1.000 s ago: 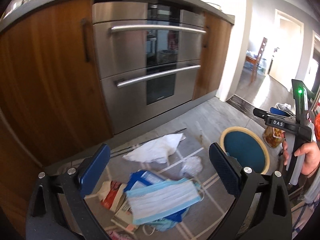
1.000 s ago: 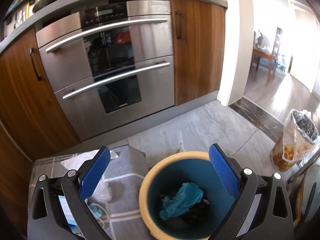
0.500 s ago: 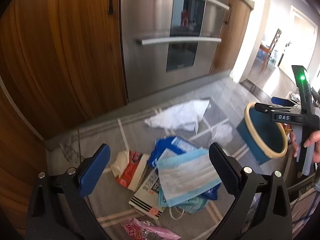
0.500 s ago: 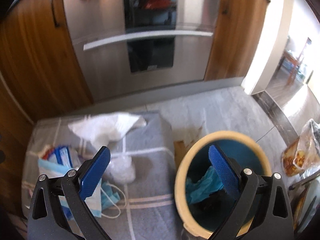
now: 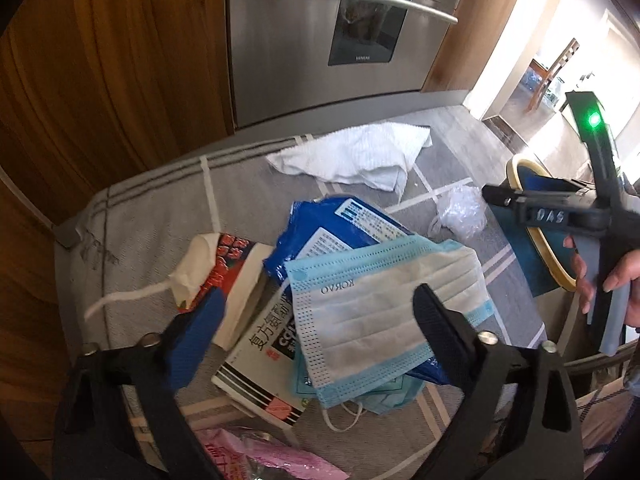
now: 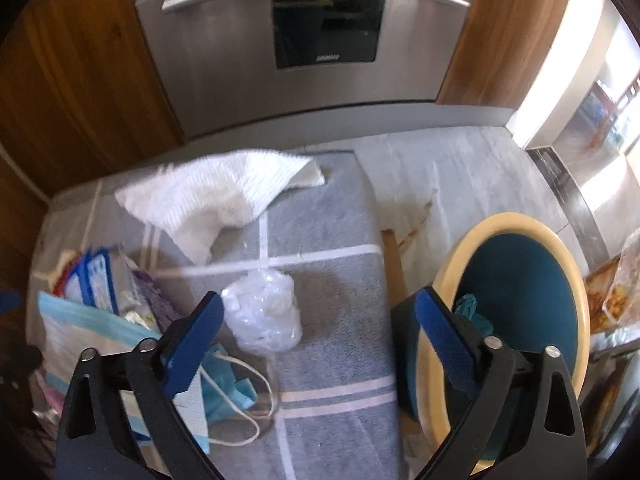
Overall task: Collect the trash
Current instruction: 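Move both tools back over the trash on the mat, then grasp the clear plastic bag with the right gripper while the left gripper grasps the face mask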
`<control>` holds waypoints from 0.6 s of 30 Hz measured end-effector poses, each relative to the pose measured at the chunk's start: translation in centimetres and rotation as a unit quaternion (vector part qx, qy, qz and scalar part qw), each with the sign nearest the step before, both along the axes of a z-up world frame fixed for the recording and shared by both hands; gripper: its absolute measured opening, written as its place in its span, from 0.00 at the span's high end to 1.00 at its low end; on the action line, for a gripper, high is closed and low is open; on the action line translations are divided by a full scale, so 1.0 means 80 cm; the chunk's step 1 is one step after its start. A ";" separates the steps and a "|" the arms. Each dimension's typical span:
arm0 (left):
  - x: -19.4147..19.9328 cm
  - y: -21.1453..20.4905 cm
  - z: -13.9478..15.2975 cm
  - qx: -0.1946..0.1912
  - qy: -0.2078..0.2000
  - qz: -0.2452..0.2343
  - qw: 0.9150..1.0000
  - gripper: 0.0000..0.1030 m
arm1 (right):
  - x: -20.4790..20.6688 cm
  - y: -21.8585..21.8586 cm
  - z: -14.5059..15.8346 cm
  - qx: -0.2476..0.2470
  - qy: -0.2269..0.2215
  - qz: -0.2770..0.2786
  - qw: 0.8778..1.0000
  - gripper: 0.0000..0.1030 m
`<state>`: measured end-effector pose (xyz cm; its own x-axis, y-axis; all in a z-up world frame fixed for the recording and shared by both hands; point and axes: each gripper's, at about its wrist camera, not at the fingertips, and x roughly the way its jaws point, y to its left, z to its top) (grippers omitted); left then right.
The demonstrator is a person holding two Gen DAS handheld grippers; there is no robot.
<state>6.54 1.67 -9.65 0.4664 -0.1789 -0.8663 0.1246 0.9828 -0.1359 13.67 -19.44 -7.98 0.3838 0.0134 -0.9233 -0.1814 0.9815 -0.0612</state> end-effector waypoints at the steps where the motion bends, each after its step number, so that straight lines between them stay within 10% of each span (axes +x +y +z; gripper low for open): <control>1: 0.002 0.001 -0.003 -0.005 0.006 0.001 1.000 0.21 | 0.000 0.004 -0.005 0.003 0.008 0.006 1.000 0.14; 18: 0.003 0.000 -0.036 -0.032 0.065 -0.007 0.997 0.94 | 0.005 0.023 -0.041 0.034 0.074 0.030 0.996 0.63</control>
<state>6.81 1.65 -12.53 0.3478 -0.2419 -0.9058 0.1152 0.9698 -0.2148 14.07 -17.62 -11.23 0.2409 0.0968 -0.9657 -0.2413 0.9697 0.0370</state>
